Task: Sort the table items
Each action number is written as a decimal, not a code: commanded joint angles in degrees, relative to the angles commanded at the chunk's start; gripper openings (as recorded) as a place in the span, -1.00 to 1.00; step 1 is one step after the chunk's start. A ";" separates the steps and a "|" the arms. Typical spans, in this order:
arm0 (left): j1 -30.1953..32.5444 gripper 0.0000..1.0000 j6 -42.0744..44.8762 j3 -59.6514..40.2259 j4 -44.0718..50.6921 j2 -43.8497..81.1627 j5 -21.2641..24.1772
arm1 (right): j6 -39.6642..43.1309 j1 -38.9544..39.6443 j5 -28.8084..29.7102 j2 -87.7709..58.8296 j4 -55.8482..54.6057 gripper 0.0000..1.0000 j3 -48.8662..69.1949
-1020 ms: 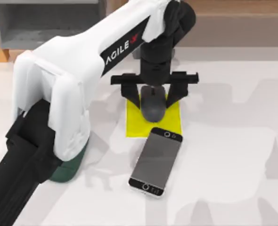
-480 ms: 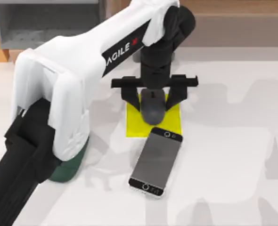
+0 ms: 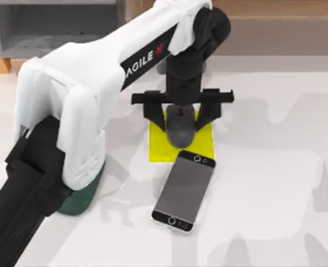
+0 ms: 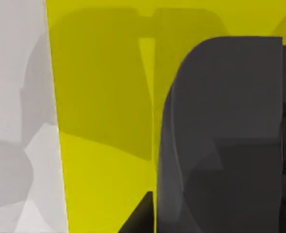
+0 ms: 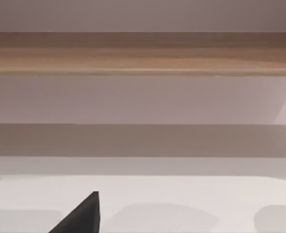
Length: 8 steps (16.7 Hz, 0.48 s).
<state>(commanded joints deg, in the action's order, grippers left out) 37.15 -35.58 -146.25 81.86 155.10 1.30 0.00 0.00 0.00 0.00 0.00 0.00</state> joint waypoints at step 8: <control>0.00 0.96 0.00 0.00 0.00 0.00 0.00 | 0.00 0.00 0.00 0.00 0.00 1.00 0.00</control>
<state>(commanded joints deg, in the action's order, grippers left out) 37.15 -35.58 -146.25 81.86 155.10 1.30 0.00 0.00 0.00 0.00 0.00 0.00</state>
